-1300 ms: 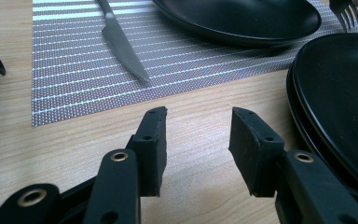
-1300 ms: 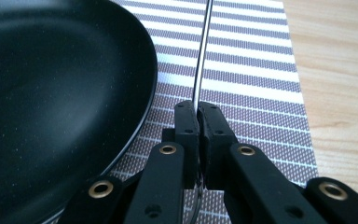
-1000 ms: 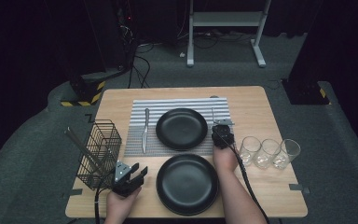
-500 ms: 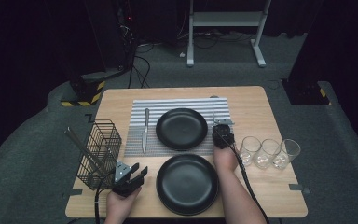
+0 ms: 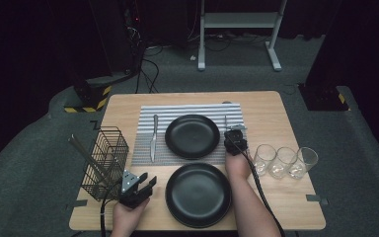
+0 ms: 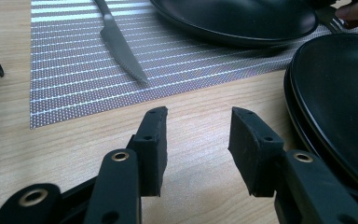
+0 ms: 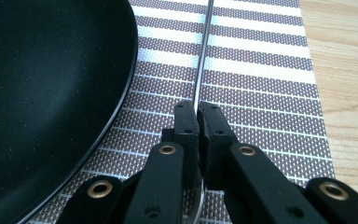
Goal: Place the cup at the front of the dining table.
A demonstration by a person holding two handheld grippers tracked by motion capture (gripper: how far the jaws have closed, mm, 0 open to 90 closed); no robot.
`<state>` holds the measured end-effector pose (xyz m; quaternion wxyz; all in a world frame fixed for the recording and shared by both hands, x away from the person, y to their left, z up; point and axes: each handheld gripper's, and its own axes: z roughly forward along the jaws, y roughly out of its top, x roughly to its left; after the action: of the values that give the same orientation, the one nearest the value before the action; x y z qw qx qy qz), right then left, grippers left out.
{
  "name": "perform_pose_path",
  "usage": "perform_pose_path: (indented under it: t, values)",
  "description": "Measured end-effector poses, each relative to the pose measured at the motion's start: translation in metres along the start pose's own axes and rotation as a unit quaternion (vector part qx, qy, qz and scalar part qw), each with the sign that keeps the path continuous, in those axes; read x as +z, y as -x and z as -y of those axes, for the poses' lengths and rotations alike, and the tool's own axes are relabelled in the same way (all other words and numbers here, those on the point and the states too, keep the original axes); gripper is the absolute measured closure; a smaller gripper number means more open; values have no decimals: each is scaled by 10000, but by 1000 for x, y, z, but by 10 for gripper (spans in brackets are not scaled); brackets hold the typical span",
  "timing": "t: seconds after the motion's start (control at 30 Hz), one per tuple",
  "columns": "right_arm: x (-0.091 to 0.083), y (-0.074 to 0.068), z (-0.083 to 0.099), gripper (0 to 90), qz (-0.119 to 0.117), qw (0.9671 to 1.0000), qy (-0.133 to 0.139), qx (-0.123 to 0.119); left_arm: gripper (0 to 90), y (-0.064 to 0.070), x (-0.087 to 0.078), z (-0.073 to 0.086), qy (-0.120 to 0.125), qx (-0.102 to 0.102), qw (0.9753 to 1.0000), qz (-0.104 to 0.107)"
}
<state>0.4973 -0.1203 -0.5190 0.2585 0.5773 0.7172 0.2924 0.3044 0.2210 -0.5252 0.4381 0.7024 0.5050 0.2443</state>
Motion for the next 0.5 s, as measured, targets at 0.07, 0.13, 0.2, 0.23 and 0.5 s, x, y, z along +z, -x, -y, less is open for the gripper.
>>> perform_pose_path:
  t: [0.07, 0.13, 0.2, 0.23, 0.5]
  values:
    - [1, 0, -1, 863, -2, 10000, -6, -28, 566, 0, 0, 0, 8, 4, 10000, 6]
    - [1, 0, -1, 863, 3, 10000, -4, -50, 572, 0, 0, 0, 17, 6, 10000, 9]
    - [1, 0, -1, 863, 4, 10000, -14, -39, 572, 0, 0, 0, 13, 4, 10000, 10]
    - [1, -1, -1, 862, 2, 10000, -21, -26, 572, 0, 0, 0, 13, 3, 10000, 12]
    - [2, 0, -2, 854, -43, 10000, -35, 63, 572, -1, 0, 0, -5, -24, 10000, 52]
